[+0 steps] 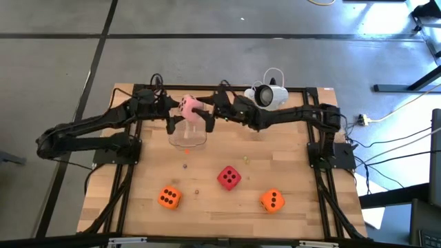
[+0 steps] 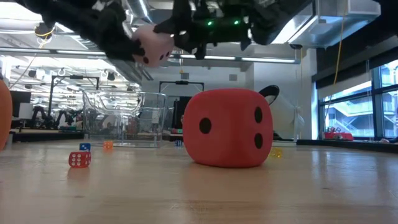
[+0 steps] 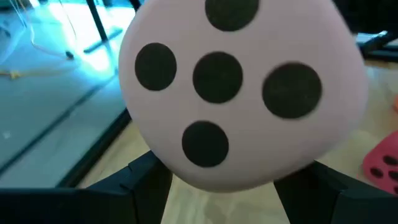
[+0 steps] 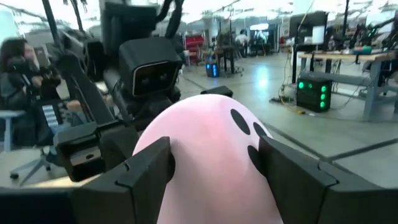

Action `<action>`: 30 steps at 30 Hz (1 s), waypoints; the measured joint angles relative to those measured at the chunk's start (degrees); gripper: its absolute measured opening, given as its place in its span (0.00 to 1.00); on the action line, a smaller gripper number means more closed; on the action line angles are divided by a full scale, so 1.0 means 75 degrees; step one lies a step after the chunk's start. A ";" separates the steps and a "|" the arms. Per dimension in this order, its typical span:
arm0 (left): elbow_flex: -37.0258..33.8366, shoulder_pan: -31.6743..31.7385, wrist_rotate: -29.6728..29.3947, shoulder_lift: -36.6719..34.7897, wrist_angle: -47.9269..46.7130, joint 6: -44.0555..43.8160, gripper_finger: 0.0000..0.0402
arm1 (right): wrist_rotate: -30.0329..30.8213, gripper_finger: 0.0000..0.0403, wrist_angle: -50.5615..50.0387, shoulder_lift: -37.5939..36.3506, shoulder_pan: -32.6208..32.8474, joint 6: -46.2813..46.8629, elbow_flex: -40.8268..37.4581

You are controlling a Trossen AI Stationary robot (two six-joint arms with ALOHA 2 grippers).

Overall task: Pick & Place Dice
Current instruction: Put the large pink die into the transparent bin

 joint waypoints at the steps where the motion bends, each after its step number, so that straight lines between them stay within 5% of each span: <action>1: -0.0084 0.0229 0.0316 0.0002 0.0008 -0.0001 0.63 | -0.0039 0.60 -0.0132 0.0100 -0.0045 0.0004 0.0123; 13: -0.1403 0.2617 0.3659 0.0031 0.2005 -0.0431 0.63 | -0.0831 0.60 -0.0320 0.0670 -0.0435 0.0289 0.0656; 21: -0.2030 0.3474 0.4510 0.0637 0.3563 -0.0936 0.63 | -0.0800 0.60 -0.0429 0.0803 -0.0583 0.0335 0.0643; 30: -0.2191 0.3514 0.4487 0.1999 0.4310 -0.1084 0.63 | -0.0650 0.60 -0.0305 0.1344 -0.0621 0.0635 0.0644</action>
